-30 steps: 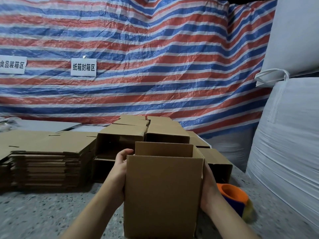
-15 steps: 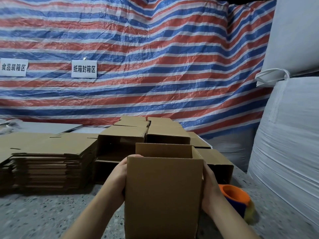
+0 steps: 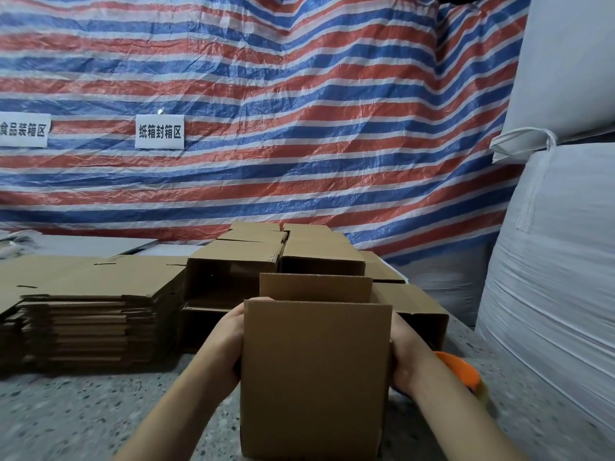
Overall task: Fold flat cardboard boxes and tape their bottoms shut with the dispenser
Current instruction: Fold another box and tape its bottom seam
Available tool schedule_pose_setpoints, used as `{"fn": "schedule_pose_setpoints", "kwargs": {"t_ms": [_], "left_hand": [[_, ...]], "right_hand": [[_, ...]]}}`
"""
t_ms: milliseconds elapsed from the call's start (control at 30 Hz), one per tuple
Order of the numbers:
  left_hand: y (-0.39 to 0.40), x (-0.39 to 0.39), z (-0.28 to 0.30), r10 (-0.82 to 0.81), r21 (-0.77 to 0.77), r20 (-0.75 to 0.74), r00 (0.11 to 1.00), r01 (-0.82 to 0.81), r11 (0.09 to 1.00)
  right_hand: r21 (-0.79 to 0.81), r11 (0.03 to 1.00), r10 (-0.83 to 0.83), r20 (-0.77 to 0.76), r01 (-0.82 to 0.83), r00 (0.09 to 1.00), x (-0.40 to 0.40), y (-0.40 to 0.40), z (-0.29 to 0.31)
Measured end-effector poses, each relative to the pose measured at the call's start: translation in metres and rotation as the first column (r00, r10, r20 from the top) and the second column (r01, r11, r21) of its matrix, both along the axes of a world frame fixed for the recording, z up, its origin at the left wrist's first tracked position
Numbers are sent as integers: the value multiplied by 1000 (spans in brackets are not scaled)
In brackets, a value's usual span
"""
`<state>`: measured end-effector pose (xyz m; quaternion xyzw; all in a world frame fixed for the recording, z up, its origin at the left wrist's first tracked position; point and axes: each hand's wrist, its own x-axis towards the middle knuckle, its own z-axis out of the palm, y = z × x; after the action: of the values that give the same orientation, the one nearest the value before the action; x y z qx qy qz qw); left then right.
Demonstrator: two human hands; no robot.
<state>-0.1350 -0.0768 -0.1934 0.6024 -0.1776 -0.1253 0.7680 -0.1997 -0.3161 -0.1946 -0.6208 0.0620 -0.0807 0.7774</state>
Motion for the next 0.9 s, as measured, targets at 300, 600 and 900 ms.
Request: {"fn": "schedule_pose_setpoints", "kwargs": {"t_ms": [300,600,900], "left_hand": [[0,-4,-2,196,48,93,976,-201,978],[20,6,-6,-57,200,252,966,5,980],[5,-6,0,115,112,184,976,-137,984]], "right_hand": [[-1,994,-109,38,109,993,3,-2,-4],[9,997,-78,81,78,994,3,-2,2],[117,993,-26,131,11,991,2,-2,-8]]}}
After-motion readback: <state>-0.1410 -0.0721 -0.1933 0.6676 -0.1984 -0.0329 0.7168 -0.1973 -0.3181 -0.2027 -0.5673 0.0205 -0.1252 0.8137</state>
